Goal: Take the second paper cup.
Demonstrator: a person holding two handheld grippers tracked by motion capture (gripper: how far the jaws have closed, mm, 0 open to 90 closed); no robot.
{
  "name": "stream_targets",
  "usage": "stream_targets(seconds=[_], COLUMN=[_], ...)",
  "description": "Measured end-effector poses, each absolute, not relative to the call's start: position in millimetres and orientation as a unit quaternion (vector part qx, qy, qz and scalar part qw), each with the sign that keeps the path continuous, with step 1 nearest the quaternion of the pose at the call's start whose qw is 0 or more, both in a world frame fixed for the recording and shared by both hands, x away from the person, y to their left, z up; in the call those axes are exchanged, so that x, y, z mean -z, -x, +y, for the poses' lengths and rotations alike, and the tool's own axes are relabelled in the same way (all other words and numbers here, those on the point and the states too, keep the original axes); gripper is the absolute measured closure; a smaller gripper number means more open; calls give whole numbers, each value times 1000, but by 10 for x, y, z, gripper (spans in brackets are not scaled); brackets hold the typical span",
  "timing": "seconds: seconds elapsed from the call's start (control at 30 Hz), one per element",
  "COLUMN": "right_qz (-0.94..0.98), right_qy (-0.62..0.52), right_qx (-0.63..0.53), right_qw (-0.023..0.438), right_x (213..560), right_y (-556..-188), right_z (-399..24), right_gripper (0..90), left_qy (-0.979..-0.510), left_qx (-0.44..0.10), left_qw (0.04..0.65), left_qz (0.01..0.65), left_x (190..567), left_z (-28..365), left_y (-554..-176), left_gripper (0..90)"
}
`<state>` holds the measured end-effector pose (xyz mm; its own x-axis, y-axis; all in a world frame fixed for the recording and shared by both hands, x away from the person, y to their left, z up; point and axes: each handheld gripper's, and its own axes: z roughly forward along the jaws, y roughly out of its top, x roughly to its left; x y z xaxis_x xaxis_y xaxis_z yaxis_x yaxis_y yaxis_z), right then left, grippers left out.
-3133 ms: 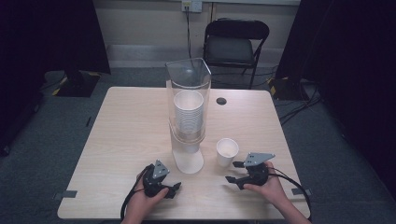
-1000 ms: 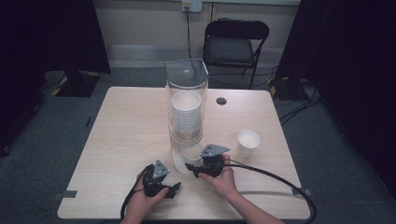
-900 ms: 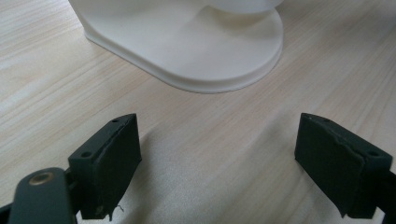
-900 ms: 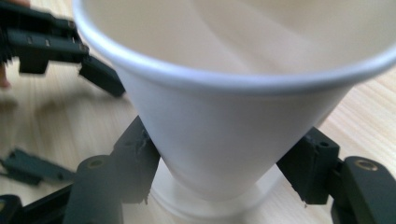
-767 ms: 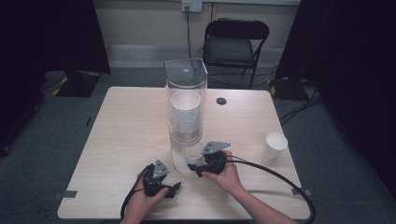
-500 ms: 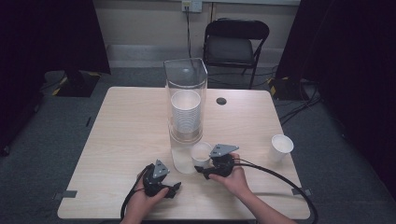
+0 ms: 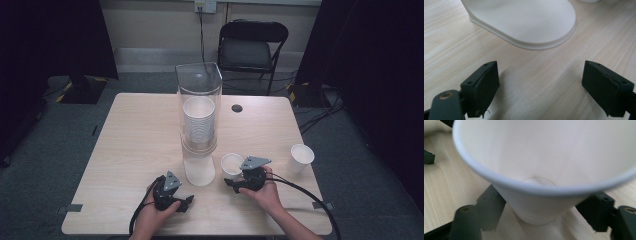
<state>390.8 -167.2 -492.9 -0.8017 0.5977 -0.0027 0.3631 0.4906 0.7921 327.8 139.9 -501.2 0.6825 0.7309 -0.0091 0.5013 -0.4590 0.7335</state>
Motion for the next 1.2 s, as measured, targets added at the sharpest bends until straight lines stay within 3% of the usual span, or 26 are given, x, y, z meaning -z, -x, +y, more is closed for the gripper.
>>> stream_targets(seconds=[0.37,1.2], right_qz=[850,853], right_qy=[-289,-286], right_qx=[-419,-417], right_qw=[137,130], right_x=[4896,4816], right_y=[-3869,-3638], right_z=[-1827,-2354], right_gripper=[193,197], left_qy=[-839,-839], left_qx=[-156,-156], left_qw=[369,370], left_qz=[368,367], left_x=[5012,5013], left_z=[1398,1398], left_y=[-3277,-3278], left_gripper=[138,138])
